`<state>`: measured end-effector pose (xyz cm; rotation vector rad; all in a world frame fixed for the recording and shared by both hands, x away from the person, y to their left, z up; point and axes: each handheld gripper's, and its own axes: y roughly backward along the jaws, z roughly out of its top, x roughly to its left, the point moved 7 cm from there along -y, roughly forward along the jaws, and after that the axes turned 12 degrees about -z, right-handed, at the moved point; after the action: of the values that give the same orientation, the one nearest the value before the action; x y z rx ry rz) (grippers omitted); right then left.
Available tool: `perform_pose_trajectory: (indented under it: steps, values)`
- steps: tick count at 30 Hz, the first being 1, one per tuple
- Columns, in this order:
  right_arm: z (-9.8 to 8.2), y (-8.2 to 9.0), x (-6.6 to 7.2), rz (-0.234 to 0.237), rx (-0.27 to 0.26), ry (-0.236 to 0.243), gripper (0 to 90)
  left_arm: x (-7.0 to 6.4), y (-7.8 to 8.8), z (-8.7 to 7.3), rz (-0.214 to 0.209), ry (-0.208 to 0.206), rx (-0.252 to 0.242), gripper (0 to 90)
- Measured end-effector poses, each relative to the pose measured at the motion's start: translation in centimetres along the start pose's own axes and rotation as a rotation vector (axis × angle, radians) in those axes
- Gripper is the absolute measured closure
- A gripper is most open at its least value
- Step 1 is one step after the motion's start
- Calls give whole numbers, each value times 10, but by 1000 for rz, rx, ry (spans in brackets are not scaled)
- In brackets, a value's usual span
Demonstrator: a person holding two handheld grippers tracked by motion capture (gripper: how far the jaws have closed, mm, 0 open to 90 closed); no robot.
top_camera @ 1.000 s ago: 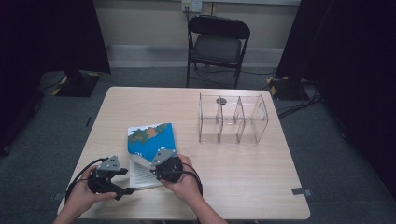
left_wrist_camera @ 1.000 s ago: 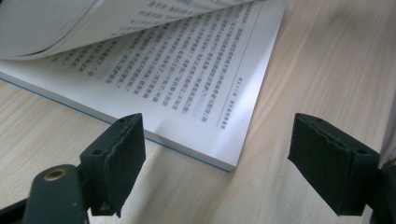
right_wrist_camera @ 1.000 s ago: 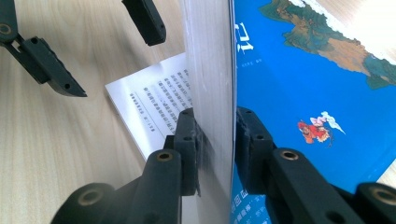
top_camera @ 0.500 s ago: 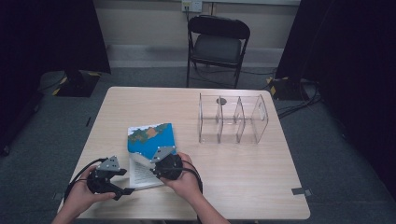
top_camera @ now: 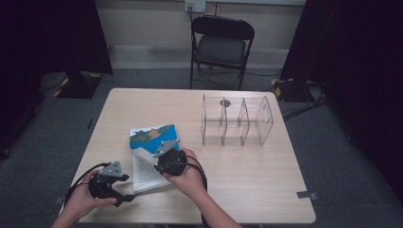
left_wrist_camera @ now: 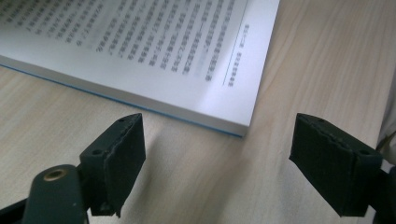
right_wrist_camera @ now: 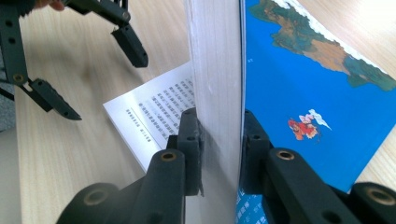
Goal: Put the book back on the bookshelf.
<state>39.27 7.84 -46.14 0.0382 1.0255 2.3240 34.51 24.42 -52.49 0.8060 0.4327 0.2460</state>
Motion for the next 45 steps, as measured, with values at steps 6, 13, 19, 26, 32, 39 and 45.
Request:
perform_pose_trajectory:
  steps: [6, 13, 19, 26, 32, 39, 45]
  values:
    - [7, 3, -5, 5, 7, -3, 753, 2, -4, -6, -10, 2, 32, 187]
    - [14, 5, -8, 14, 25, -24, 754, 8, -4, -12, 6, 10, 32, 188]
    - [18, 7, -12, 15, 28, -36, 754, 13, -6, -15, 75, -45, 38, 159]
    - [24, 10, -14, 17, 36, -55, 755, 12, -11, -11, 89, -43, 25, 120]
    - [27, 11, -16, 18, 48, -73, 755, 12, -19, -6, 114, -19, 0, 62]
    - [27, 12, -14, 20, 47, -73, 754, 12, -17, 0, 124, -17, -28, 253]
    - [16, 8, -8, 18, 46, -47, 750, 11, -13, 2, 126, -7, -46, 259]
